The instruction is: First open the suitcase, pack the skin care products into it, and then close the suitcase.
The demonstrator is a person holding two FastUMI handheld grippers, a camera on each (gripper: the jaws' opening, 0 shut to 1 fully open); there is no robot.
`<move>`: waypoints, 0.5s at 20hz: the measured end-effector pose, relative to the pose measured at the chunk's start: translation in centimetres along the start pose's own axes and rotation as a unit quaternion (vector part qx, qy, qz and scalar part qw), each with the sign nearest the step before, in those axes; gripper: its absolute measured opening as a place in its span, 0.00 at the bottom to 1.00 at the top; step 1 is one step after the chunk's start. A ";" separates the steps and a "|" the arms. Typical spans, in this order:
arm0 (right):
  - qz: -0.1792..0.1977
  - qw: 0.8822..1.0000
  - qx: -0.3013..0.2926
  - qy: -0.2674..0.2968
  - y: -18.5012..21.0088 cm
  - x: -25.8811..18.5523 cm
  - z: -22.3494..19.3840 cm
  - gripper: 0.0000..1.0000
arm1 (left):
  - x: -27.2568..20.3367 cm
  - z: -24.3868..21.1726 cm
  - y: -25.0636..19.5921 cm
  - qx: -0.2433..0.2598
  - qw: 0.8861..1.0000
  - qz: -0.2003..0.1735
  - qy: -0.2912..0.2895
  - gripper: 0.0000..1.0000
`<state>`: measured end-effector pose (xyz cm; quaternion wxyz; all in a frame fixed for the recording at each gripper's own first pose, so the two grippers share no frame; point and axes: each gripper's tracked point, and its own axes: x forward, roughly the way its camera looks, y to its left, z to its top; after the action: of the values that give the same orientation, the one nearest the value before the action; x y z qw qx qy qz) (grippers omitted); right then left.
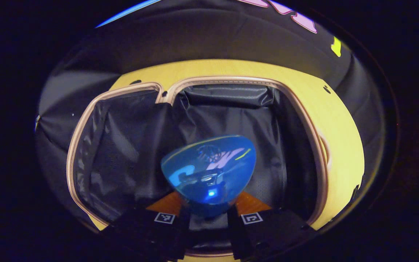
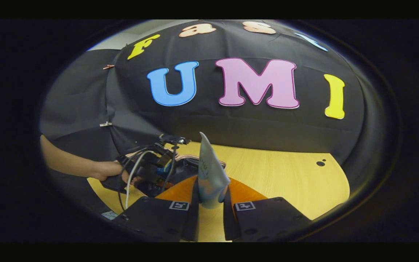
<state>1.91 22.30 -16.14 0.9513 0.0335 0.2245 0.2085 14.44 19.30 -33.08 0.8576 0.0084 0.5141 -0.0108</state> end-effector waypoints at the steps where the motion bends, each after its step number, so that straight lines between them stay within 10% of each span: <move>1: -0.004 1.000 0.004 0.000 -0.1 0.0 -0.1 0.30 | 0.4 0.0 0.0 0.005 1.000 0.000 0.016 0.51; 10: -0.027 0.999 0.010 0.040 -1.2 2.0 -0.9 0.30 | 0.9 1.1 0.9 -0.018 0.998 0.031 0.054 0.57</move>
<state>3.56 22.03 -17.96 0.9464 0.0285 0.2651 0.1822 15.87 20.17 -33.35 0.8285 0.0093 0.5593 0.0254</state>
